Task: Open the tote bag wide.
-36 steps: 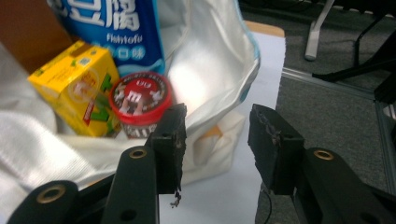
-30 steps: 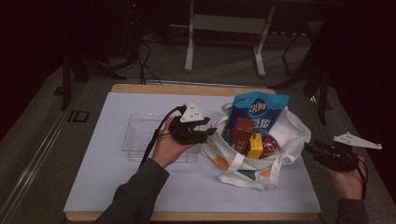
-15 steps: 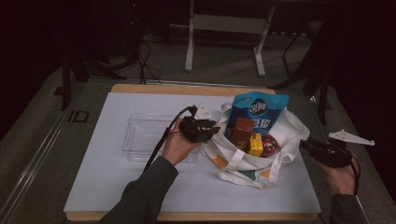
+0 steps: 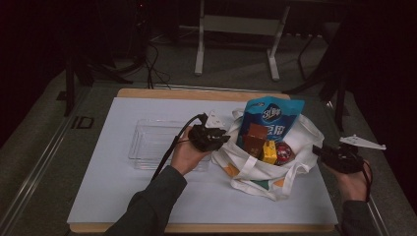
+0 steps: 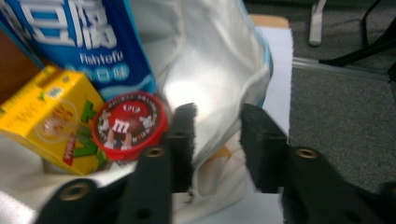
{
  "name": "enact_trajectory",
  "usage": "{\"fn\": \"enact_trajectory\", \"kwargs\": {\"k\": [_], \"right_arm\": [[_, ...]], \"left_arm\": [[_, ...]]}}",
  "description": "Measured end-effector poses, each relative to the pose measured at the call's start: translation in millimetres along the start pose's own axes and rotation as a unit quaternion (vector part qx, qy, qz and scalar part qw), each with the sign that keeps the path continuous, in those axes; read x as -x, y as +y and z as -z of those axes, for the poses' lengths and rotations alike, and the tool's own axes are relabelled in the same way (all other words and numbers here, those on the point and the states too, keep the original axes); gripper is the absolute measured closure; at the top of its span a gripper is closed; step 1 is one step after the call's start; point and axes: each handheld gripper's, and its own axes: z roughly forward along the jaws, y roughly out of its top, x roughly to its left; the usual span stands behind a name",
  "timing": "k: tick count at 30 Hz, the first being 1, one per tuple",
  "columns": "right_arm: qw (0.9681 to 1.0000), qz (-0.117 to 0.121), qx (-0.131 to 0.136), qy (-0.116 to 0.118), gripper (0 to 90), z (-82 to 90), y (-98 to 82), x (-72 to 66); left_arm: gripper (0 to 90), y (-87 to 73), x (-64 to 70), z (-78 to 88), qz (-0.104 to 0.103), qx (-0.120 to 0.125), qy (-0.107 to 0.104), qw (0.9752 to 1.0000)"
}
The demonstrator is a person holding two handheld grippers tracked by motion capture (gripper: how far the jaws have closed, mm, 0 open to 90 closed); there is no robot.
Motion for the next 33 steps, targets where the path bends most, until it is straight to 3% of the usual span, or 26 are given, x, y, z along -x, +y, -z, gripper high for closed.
{"fn": "enact_trajectory", "kwargs": {"k": [3, 7, 20, 24, 28, 33], "right_arm": [[0.9997, 0.012, -0.021, 0.001, 79.6, -10.9, -7.0, -4.4], [0.9985, 0.029, -0.045, -0.004, 83.4, -26.9, -17.5, -11.1], [0.9953, 0.017, -0.093, -0.024, 85.7, -52.6, -48.9, -5.4], [0.9946, 0.008, -0.099, -0.028, 85.9, -53.3, -55.3, -0.5], [0.9946, -0.007, -0.101, -0.024, 85.9, -53.1, -61.8, 5.2], [0.9940, -0.003, -0.106, -0.027, 85.8, -53.5, -60.7, 4.5]], "left_arm": [[73.6, -7.4, 4.9, -11.6, -0.009, -0.022, 0.001, 0.9997], [74.3, -17.5, 13.3, -28.7, -0.023, -0.052, 0.010, 0.9983], [78.4, -30.4, 20.6, -48.1, -0.056, -0.118, 0.045, 0.9904], [79.2, -30.4, 18.1, -48.0, -0.047, -0.117, 0.063, 0.9900], [79.3, -30.8, 16.9, -47.7, -0.047, -0.119, 0.064, 0.9897], [79.2, -29.8, 14.3, -49.0, -0.034, -0.121, 0.065, 0.9899]]}}
